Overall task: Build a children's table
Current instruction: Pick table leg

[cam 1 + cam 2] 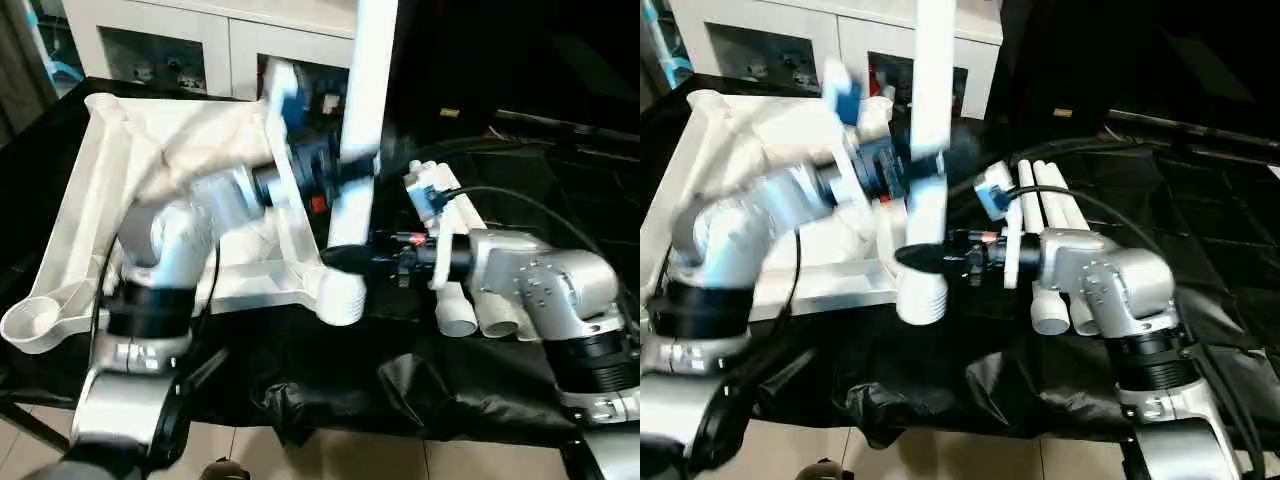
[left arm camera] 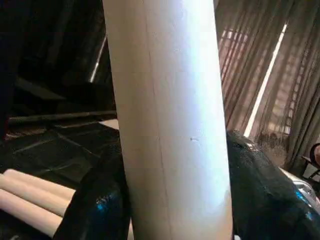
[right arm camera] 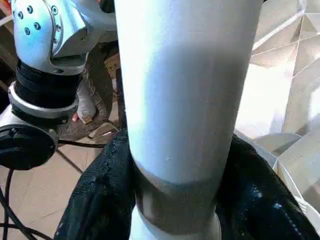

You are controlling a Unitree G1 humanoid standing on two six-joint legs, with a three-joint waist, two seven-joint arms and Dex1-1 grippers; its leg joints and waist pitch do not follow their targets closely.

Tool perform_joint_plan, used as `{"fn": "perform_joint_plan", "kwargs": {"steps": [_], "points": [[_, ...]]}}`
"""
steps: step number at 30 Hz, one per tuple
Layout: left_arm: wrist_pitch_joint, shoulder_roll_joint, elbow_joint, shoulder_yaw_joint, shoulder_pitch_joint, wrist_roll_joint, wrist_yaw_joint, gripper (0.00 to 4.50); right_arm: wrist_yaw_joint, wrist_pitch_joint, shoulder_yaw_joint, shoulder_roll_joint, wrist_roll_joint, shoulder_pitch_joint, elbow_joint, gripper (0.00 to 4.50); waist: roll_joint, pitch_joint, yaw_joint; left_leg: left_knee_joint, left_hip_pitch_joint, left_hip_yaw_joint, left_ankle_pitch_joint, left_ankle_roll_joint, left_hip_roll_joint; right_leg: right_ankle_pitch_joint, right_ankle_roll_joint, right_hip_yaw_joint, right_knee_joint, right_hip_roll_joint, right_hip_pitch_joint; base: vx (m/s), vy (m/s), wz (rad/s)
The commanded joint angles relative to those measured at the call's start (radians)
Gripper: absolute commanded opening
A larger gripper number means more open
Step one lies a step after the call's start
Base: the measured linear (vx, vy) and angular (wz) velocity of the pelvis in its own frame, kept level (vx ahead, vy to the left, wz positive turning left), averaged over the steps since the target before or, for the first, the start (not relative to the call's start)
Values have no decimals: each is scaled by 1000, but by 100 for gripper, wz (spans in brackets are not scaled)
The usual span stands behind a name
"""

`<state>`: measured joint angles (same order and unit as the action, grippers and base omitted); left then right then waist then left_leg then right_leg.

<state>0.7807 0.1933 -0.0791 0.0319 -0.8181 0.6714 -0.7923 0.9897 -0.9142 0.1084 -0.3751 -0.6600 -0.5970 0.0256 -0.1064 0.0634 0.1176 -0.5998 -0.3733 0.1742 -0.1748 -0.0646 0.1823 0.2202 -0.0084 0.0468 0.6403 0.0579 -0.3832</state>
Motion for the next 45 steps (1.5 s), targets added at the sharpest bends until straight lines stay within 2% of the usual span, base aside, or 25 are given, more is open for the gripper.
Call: {"fn": "perform_joint_plan", "kwargs": {"steps": [1,4,5,6,10,11,12,13,15,16,19,21,23,27,29,34,35,45], "points": [[9,-12,3,-15,-22,6,-6,299,-2,-7,5,-7,2,-4,-7,188,9,-72,4,62,17,-12,-60,-21,46,5,-201,-45,-65,82,51,0,0,0],[-7,-11,4,-27,-23,-12,1,314,-3,-6,4,-8,3,-4,-7,188,9,-72,4,62,16,-12,-60,-20,46,-2,-204,-45,-65,83,52,0,0,0],[-2,-10,5,-29,-22,-4,-11,341,-4,-5,6,-8,6,-3,-7,188,9,-72,4,62,16,-12,-61,-21,46,1,-205,-45,-65,83,53,0,0,0],[-1,-11,5,-29,-22,-2,-12,291,-4,-5,6,-9,7,-3,-7,188,9,-72,4,62,16,-12,-63,-21,46,3,-204,-45,-65,83,52,0,0,0],[15,-12,1,-18,-24,13,-8,298,-7,1,6,-9,11,-5,-7,188,10,-72,4,62,17,-12,-65,-22,46,0,-209,-45,-65,83,52,0,0,0],[17,-12,-3,-14,-24,10,3,276,-4,14,9,-11,18,-5,-9,188,7,-72,3,62,16,-12,-65,-22,46,0,-208,-45,-65,83,53,0,0,0],[17,-12,-3,-14,-24,10,3,276,-4,14,9,-11,18,-5,-9,188,8,-71,4,62,16,-12,-65,-22,46,3,-207,-45,-65,83,53,0,0,0],[18,-13,-5,-12,-25,9,8,247,-1,19,11,-13,21,-5,-10,188,9,-72,4,62,17,-12,-63,-22,46,3,-206,-45,-65,84,52,0,0,0],[22,-21,-25,5,-30,17,22,256,4,33,19,-17,31,-6,-15,188,4,-71,2,61,16,-11,-60,-20,46,-2,-207,-46,-65,82,52,0,0,0],[18,-24,-30,10,-32,16,30,255,2,34,19,-17,34,-8,-12,188,6,-71,4,62,16,-12,-63,-21,45,6,-206,-46,-66,83,53,0,0,0],[15,-29,-41,20,-37,17,40,204,-3,38,17,-16,40,-13,-3,188,6,-72,4,61,16,-12,-58,-17,46,1,-205,-45,-65,84,53,0,0,0],[13,-30,-48,24,-40,16,42,210,-5,39,15,-14,40,-19,7,188,5,-72,3,61,16,-11,-56,-15,45,1,-206,-45,-65,83,52,0,0,0],[14,-30,-48,26,-40,17,41,187,-4,32,7,-12,32,-24,10,244,5,-72,4,61,15,-12,-56,-13,45,6,-205,-45,-65,83,53,0,0,0],[15,-31,-45,30,-38,20,39,182,4,27,0,-12,29,-30,13,265,5,-72,3,61,16,-12,-55,-11,46,2,-206,-45,-65,83,53,0,0,0],[14,-31,-44,30,-37,19,38,181,6,25,1,-13,29,-31,14,297,5,-72,3,61,16,-11,-54,-10,46,0,-208,-45,-65,83,52,0,0,0],[20,-26,-32,21,-33,32,11,180,22,5,12,-20,19,-31,9,301,5,-72,3,60,16,-12,-53,-9,46,5,-207,-46,-65,84,53,0,0,0],[19,-27,-29,18,-32,33,8,180,24,4,16,-21,20,-31,9,301,2,-71,3,61,16,-11,-52,-8,46,3,-208,-45,-65,83,52,0,0,0],[27,-22,-13,0,-24,36,-18,180,28,3,35,-20,35,-36,20,301,6,-71,4,62,17,-12,-62,-15,47,16,-206,-45,-66,84,52,0,0,0]]}}
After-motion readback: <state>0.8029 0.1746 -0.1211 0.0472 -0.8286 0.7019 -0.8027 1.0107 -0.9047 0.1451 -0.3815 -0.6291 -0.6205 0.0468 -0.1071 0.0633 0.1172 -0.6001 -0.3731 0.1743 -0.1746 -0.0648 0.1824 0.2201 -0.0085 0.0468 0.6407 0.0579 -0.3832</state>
